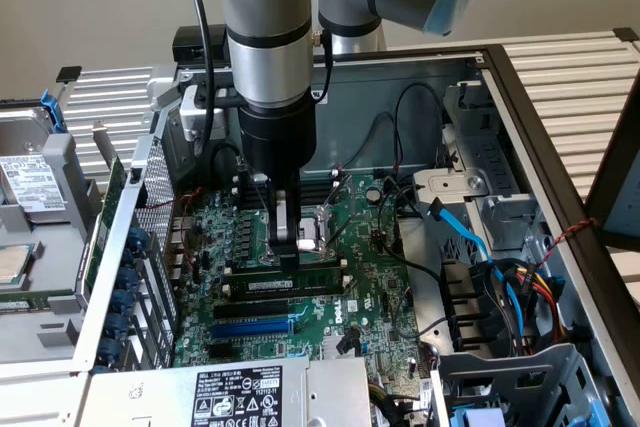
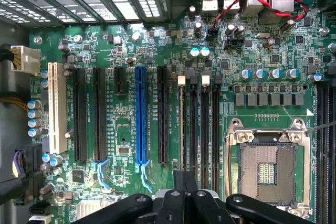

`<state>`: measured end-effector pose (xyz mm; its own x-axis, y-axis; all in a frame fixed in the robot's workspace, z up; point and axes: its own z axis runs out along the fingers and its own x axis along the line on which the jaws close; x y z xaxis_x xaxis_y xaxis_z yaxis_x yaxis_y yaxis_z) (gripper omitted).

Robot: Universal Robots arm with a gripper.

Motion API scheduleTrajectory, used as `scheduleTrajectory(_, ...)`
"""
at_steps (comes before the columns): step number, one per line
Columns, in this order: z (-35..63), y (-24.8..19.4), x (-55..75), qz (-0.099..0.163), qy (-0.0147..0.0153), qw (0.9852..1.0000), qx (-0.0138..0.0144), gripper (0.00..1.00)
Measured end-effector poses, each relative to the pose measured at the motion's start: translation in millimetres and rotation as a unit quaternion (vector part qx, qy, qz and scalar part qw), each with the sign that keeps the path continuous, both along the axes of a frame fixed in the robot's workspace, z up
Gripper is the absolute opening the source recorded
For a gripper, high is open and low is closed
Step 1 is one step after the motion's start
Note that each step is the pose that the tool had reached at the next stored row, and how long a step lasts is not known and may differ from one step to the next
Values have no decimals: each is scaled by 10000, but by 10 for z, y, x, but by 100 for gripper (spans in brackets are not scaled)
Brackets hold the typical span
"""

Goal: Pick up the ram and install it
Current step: 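Press down the ram until it locks into place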

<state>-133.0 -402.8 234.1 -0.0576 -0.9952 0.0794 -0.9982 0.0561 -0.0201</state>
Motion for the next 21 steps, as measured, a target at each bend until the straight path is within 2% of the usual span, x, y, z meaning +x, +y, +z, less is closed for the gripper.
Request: scheduleTrajectory(21, -45, -1, 0, 0, 0, 10000, 0, 11)
